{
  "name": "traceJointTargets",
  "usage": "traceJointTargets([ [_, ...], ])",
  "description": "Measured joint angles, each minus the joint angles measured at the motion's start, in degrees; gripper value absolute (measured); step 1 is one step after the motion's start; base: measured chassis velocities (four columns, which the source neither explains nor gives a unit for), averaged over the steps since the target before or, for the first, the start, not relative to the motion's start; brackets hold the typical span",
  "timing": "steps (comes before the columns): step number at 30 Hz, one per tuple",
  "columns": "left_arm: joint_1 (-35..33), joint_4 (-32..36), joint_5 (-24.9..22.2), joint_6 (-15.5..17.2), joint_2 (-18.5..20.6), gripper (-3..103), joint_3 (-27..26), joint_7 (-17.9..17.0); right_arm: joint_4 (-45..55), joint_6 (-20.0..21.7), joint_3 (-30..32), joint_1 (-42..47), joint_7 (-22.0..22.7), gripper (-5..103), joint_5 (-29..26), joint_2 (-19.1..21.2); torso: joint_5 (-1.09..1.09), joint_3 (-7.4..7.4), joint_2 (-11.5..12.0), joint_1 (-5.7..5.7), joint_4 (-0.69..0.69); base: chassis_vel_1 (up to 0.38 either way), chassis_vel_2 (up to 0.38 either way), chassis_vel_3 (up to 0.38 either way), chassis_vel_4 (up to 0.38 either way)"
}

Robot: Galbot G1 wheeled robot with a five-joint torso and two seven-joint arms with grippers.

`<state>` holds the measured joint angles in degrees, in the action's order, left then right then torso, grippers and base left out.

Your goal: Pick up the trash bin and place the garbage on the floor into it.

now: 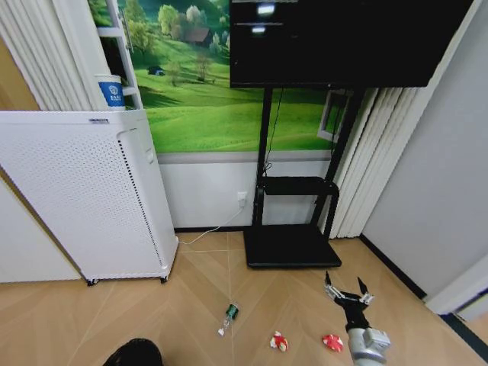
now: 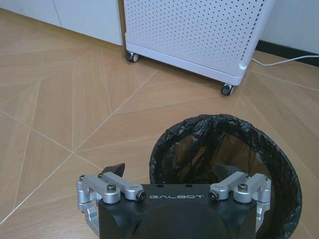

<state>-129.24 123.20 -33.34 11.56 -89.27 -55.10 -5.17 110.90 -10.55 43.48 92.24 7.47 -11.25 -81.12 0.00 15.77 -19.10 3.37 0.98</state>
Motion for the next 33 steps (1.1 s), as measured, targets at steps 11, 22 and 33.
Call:
traceJointTargets([
  [11,-0.2,0.9,2.3,-1.5,-1.0,98,2.4,0.8,-0.4,-0.2,-0.4,-0.3,0.0,100,0.0,-0.1,0.0,-1.66,2.5,-0.86,0.0,0.0,0.0,0.0,0.0],
  [22,-0.1,1.1,2.9,-1.6,-0.8,97,2.4,0.9,-0.4,-0.3,-0.3,-0.1,0.1,100,0.1,-0.1,0.0,-3.18,4.9,-1.75,0.0,0.0,0.0,0.0,0.0],
  [33,-0.1,1.6,3.7,-2.2,-0.8,97,2.5,0.9,0.2,-0.4,-0.4,0.0,0.3,100,0.1,-0.1,0.0,-4.82,7.2,-2.34,-0.01,0.0,0.0,0.0,0.0],
])
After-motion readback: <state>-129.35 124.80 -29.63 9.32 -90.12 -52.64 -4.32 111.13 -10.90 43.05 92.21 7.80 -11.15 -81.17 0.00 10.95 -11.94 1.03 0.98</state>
